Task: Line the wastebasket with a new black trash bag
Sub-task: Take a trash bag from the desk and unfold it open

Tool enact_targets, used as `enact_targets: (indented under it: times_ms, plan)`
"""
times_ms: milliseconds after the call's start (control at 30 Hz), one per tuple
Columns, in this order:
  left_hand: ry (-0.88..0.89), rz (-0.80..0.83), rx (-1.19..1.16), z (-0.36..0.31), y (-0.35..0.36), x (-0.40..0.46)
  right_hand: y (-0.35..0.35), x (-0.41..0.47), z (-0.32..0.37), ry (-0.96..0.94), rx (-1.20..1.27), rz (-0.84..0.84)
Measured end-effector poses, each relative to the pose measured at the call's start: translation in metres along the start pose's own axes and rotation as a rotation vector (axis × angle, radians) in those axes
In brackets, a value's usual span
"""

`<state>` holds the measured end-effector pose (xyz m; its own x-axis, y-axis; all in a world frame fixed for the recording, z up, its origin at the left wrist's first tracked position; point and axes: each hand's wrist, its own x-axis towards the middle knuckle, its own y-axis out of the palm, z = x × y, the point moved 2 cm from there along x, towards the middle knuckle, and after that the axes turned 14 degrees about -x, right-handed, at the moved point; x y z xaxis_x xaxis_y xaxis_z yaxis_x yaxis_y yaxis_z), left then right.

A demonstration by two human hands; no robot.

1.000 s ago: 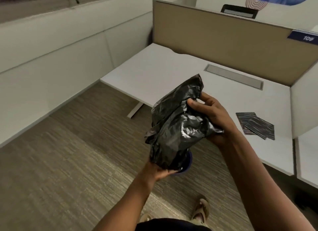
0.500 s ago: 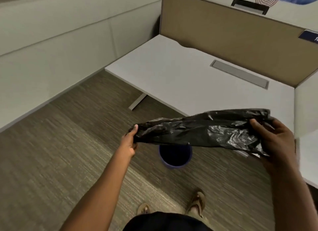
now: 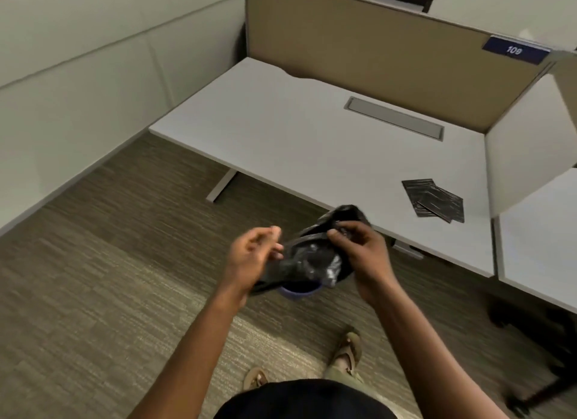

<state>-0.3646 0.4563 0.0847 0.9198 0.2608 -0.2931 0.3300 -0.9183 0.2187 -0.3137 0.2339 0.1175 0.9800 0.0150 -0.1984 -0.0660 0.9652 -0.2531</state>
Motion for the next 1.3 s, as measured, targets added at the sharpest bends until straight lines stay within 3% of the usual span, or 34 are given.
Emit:
enact_targets:
  times_ms: [67,133,233,367,600,733,867,933,1000,1133,1200,1300]
  plan:
    - [-0.012,0.190,0.090,-0.001,0.025,-0.016,0.025,-0.006,-0.001,-0.001,-0.001,0.113]
    - [-0.001,0.129,0.147,0.004,0.032,-0.020,0.040,-0.010,-0.002,0.026,0.039,0.219]
    - [-0.026,-0.014,0.057,0.011,0.019,-0.014,0.044,-0.012,-0.005,0.054,0.076,0.269]
    - [-0.058,-0.062,-0.015,0.014,-0.002,-0.012,0.033,-0.009,-0.013,0.032,0.034,0.202]
    - [-0.096,-0.310,-0.258,0.021,-0.046,-0.011,-0.010,-0.014,-0.042,0.078,0.043,-0.020]
    - [-0.092,-0.308,-0.301,0.021,-0.046,-0.013,-0.037,-0.027,-0.072,0.182,-0.126,-0.015]
    - [-0.160,-0.310,-0.408,0.018,-0.042,-0.011,-0.052,-0.039,-0.094,0.294,-0.510,-0.034]
    - [-0.203,-0.276,-0.410,0.016,-0.034,-0.011,-0.052,-0.042,-0.089,0.161,-0.718,-0.102]
    - [-0.227,-0.216,-0.383,0.015,-0.021,-0.011,-0.044,-0.043,-0.069,-0.119,-0.820,-0.127]
    - [-0.249,-0.084,-0.307,0.012,0.012,-0.008,-0.005,-0.038,-0.028,-0.531,-1.013,0.109]
    - [-0.222,-0.052,-0.246,0.008,0.020,-0.004,0.008,-0.026,-0.019,-0.609,-1.114,0.218]
    - [-0.067,-0.025,-0.088,0.000,0.013,0.000,0.006,-0.004,-0.014,-0.497,-1.004,0.225]
